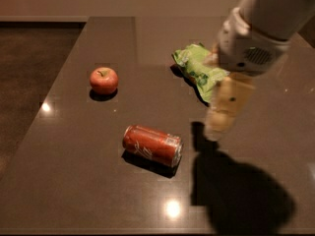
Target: Place coke can upright
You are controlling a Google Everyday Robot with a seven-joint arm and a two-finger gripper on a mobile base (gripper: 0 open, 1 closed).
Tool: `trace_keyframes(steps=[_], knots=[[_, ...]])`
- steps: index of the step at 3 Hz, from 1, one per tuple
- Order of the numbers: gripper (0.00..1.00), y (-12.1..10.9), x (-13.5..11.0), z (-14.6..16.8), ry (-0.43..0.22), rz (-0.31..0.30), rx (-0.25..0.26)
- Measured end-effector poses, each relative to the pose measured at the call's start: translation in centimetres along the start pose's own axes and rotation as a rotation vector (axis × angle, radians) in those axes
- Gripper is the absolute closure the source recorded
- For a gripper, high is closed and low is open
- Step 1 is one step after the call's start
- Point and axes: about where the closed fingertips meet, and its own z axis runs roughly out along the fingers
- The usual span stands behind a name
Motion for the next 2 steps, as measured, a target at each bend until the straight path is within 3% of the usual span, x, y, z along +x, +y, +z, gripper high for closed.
trace_keyframes(steps=[2], knots=[[0.0, 3.6, -5.6, 5.6, 0.061, 0.06, -0.067]])
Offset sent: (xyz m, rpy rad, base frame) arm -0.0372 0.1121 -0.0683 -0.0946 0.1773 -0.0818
